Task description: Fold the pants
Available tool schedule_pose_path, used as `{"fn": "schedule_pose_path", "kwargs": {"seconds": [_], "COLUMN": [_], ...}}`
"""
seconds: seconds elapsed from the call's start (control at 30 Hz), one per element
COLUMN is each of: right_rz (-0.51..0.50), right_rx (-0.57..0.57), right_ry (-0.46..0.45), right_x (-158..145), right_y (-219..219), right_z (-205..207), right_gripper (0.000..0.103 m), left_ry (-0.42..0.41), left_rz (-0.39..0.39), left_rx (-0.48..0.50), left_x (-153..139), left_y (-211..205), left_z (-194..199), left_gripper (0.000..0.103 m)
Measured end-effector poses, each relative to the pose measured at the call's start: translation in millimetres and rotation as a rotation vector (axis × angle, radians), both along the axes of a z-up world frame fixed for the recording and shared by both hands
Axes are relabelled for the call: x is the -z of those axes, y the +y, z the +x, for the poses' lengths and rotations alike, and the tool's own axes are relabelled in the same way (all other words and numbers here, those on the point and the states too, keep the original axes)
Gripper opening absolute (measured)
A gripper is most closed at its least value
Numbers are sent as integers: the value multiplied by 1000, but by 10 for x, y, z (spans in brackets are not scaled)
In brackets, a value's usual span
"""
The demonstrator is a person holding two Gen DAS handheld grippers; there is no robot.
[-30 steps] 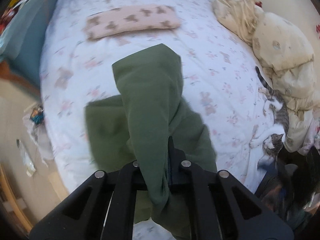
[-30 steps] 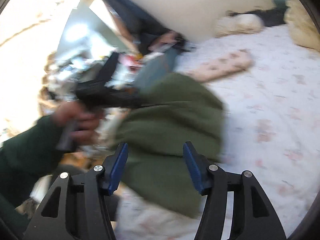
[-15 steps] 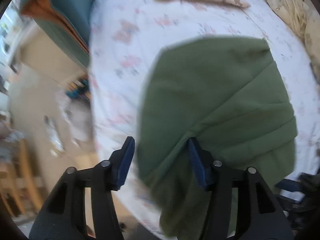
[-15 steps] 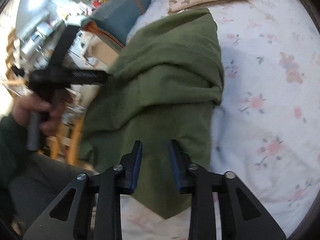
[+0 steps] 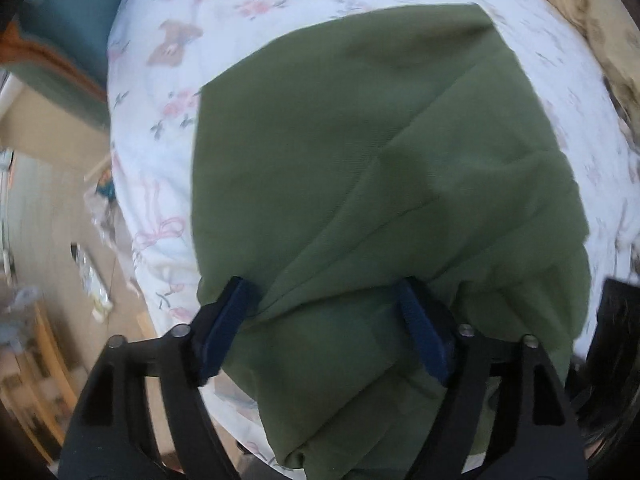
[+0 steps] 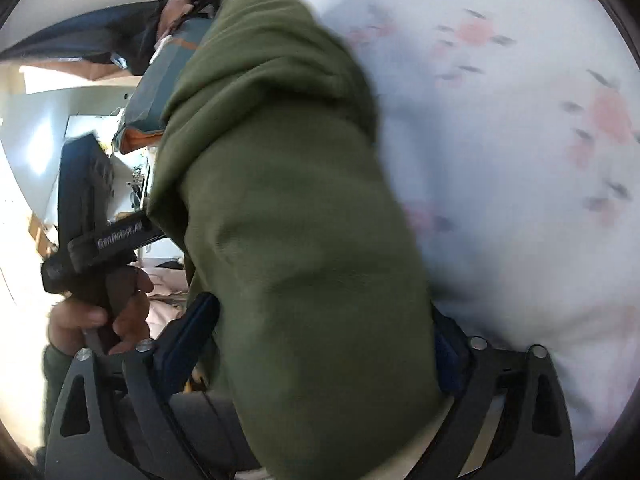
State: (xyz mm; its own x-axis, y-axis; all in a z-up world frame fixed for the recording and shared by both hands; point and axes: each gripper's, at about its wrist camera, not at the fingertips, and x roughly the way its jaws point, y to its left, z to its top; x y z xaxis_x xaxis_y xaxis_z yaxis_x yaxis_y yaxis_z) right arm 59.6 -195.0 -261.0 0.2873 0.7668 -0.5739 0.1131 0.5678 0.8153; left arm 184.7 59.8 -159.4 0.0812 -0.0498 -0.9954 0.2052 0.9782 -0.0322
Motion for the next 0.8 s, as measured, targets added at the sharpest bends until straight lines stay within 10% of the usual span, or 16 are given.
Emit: {"fn": "schedule_pose_path", "kwargs": {"seconds": [0.1, 0.37, 0.47, 0.67, 0.8], "right_rz": [-24, -106, -165, -173, -129], "right_rx": [8, -253, -301, -214, -35], "right_ry": [-15, -184, -168, -23, -42], "right_x": [-169, -927, -826, -484, -583], "right_y": [56, -448, -947, -1526, -1681], "right_z": [-41, 631, 1072, 1334, 1068], "right_gripper": [30, 23, 24, 52, 89], "left_ry": [2, -41, -89, -266, -150], "left_rz": [0, -364, -369, -217, -303], "left_rx": [-9, 44, 143, 40, -46], "left_x": [-35, -482, -617, -587, -127], "left_y": [13, -236, -477, -290, -116], "left_z": [19, -129, -157, 183, 635], "left_gripper": [78, 76, 76, 88, 88]}}
